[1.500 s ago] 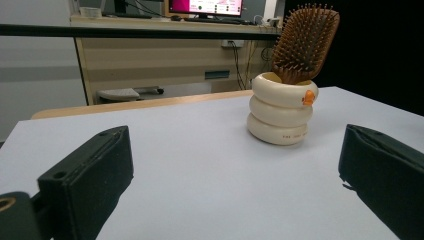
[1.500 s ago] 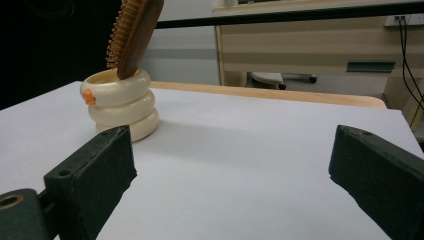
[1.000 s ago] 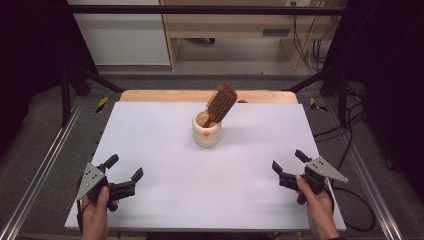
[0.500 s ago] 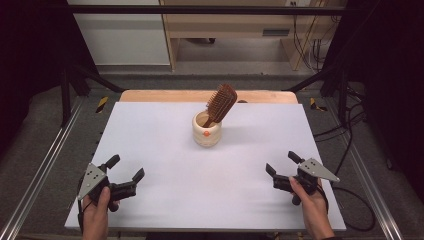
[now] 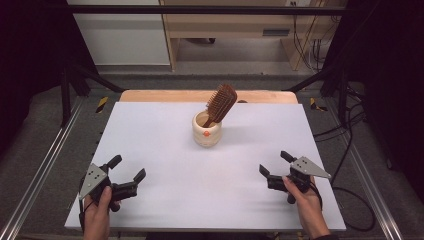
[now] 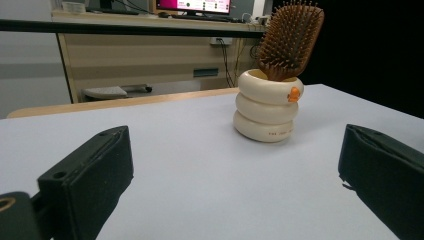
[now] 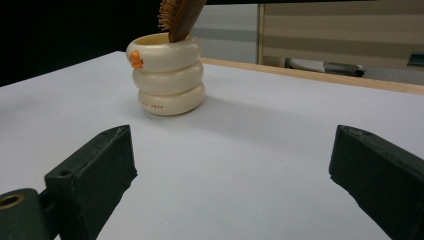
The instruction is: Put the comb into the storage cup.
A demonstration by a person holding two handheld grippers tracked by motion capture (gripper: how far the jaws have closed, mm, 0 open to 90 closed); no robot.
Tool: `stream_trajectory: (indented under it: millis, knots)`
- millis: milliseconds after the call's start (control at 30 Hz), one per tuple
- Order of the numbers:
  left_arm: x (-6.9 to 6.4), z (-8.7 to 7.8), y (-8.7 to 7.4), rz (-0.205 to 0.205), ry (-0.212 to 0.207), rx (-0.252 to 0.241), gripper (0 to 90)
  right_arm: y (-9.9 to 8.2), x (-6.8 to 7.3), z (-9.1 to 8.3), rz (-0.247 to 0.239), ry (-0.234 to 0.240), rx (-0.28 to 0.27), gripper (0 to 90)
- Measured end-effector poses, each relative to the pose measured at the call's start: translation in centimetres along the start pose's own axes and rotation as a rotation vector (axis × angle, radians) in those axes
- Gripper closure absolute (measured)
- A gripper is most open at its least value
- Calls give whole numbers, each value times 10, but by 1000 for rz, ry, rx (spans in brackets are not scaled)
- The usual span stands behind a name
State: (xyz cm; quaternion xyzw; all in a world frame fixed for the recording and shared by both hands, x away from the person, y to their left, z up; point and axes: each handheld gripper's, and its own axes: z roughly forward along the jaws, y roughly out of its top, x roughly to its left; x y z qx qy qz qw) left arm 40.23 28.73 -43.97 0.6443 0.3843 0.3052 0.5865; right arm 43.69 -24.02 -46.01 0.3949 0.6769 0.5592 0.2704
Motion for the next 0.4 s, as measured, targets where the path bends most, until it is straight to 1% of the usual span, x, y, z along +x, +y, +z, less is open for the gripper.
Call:
stream_trajectory:
  millis: [100, 200, 300, 400]
  knots:
    - [-1, 1, 0, -2, -4, -2, 13, 0, 1, 6, -4, 14, 3, 45]
    - [-2, 1, -1, 2, -2, 4, 12, 0, 4, 11, -26, 27, 11, 44]
    - [-3, 2, -1, 5, -1, 3, 12, 0, 6, 12, -39, 38, 16, 37]
    - [-3, 3, -1, 14, -3, 8, 12, -1, 7, 12, -40, 40, 26, 34]
